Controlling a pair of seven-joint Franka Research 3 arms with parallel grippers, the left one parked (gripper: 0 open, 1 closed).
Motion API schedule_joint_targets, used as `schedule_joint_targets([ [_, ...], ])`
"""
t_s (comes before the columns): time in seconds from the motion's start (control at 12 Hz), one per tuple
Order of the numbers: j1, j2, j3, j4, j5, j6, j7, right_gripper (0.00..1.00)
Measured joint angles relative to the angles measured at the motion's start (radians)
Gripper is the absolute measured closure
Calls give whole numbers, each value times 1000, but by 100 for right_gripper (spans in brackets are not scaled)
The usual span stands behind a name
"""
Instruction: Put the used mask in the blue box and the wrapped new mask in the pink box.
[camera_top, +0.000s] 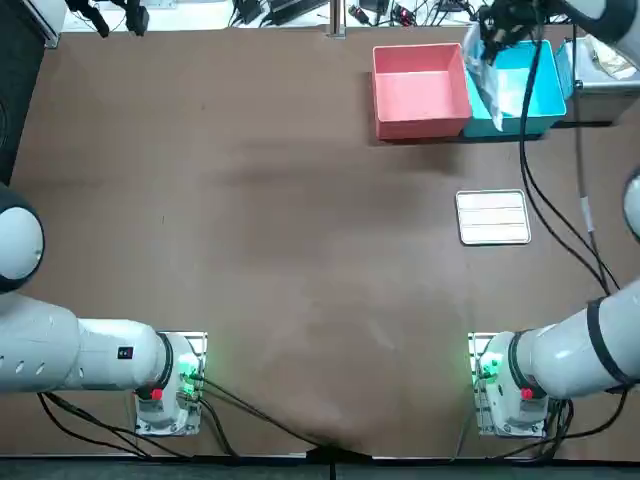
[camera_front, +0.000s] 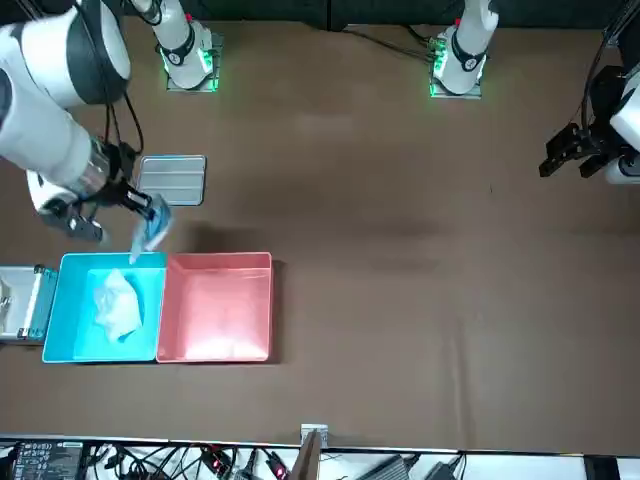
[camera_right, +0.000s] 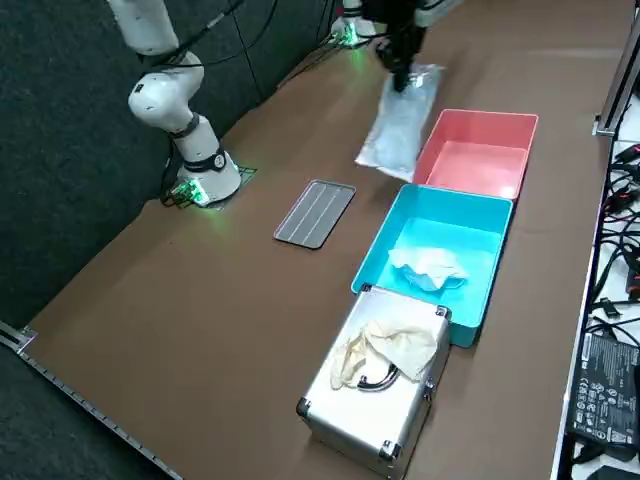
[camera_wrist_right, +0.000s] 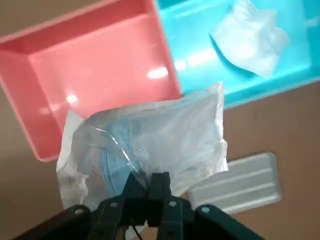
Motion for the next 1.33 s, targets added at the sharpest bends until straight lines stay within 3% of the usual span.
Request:
schedule_joint_targets([
  [0.58, 87, 312, 1, 367, 20, 33, 126, 98],
  [0.92, 119, 419, 1, 416, 20, 68, 162, 98],
  [1.25, 126, 465, 1, 420, 20, 72, 166, 98],
  [1.33, 128, 471, 1, 420, 20, 71, 170, 92],
])
